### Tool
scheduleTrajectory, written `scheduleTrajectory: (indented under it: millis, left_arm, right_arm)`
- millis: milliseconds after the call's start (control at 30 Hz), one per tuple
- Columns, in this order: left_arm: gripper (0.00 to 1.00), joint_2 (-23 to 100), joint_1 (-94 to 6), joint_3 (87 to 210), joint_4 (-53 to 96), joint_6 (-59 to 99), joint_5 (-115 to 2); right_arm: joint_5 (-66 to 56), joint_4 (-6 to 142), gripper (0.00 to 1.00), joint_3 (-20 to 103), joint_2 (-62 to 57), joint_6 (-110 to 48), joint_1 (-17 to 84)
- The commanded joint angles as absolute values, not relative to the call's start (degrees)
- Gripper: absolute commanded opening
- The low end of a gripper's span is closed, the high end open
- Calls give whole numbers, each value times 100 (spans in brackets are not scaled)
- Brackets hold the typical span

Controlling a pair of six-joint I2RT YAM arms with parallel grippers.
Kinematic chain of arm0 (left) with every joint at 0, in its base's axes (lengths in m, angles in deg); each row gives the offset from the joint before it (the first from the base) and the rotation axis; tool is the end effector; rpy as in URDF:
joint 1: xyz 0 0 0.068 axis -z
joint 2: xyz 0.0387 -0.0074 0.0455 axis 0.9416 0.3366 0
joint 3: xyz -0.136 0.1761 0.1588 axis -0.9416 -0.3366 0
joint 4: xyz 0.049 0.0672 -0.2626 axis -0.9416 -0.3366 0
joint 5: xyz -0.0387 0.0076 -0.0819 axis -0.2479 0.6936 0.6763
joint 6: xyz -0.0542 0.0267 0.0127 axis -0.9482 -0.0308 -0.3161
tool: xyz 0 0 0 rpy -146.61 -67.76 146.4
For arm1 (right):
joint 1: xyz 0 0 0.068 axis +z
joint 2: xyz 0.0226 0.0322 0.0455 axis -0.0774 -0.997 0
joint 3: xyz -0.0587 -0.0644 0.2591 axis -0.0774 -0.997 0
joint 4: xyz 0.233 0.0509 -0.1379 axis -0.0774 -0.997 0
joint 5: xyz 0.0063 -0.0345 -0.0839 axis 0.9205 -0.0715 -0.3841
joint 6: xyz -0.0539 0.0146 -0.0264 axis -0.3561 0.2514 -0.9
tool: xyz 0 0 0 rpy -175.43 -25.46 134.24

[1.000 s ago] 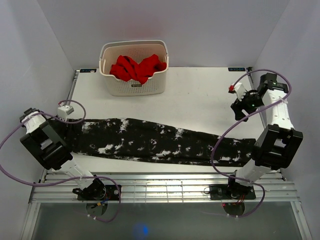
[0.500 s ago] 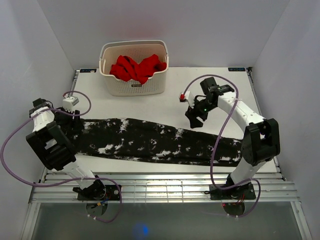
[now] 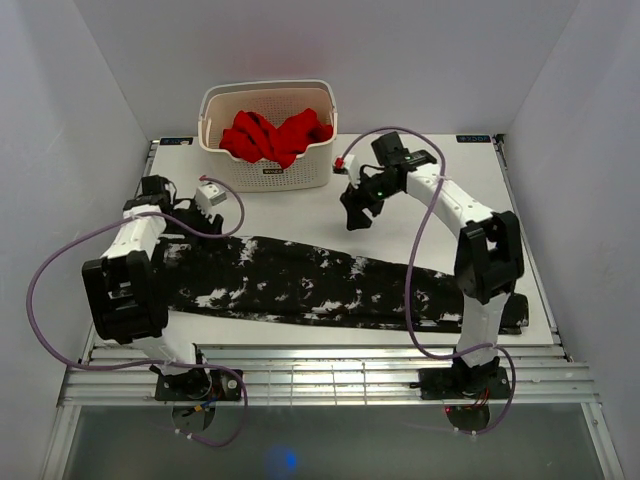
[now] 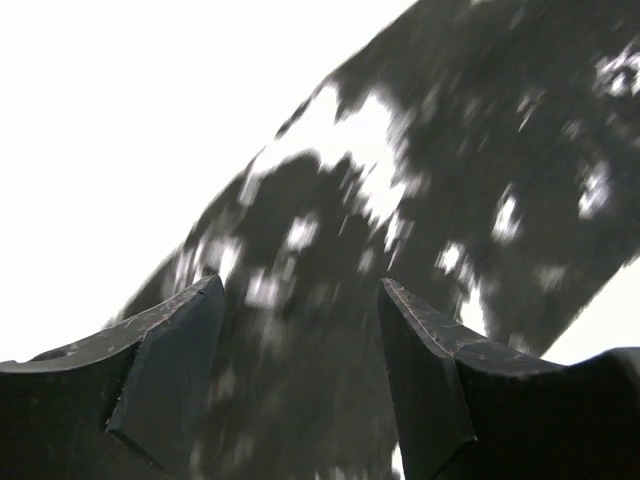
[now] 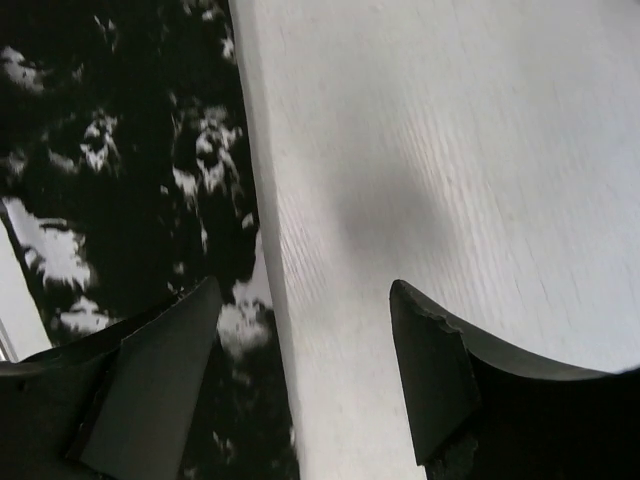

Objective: Fold and stack the trousers
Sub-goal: Fold the trousers

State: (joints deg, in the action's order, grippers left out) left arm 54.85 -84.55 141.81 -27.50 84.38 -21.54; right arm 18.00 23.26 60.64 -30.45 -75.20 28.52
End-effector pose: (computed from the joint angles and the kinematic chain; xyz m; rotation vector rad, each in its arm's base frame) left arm 0.3172 0.0476 0.2139 0.9303 2.2450 -0.6005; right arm 0.3832 0.1974 0.2617 -1.4351 2.0380 0.6019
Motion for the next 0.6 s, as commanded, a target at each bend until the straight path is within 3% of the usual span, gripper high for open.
scheduleTrajectory:
  millis: [0,233,367,467,567]
  left_arm:
    - [74,5670,-7939,14432,-2143,8063,-1915]
    - [75,6076,-7807,14915,-1991,7227,-1485]
    - [73,5787,-7438,14259,-2035,7701,-2230]
    - [68,5619,-7411,13801,-2079,8106,-2775]
    - [66,5496,-7411,13221,-2045,8361,-3232]
  right_arm:
    - [2244,2539,75,6536,-3619,-6988,3351]
    - [2007,2532,75,7013,-4183,-6741,3907]
    - [1463,2479,76,5901,-3106,-6750,3697]
    - [1093,2199,77,4951,-2087,-6863,3031]
    - [882,1611,77,4352,-1312,-7206,1410]
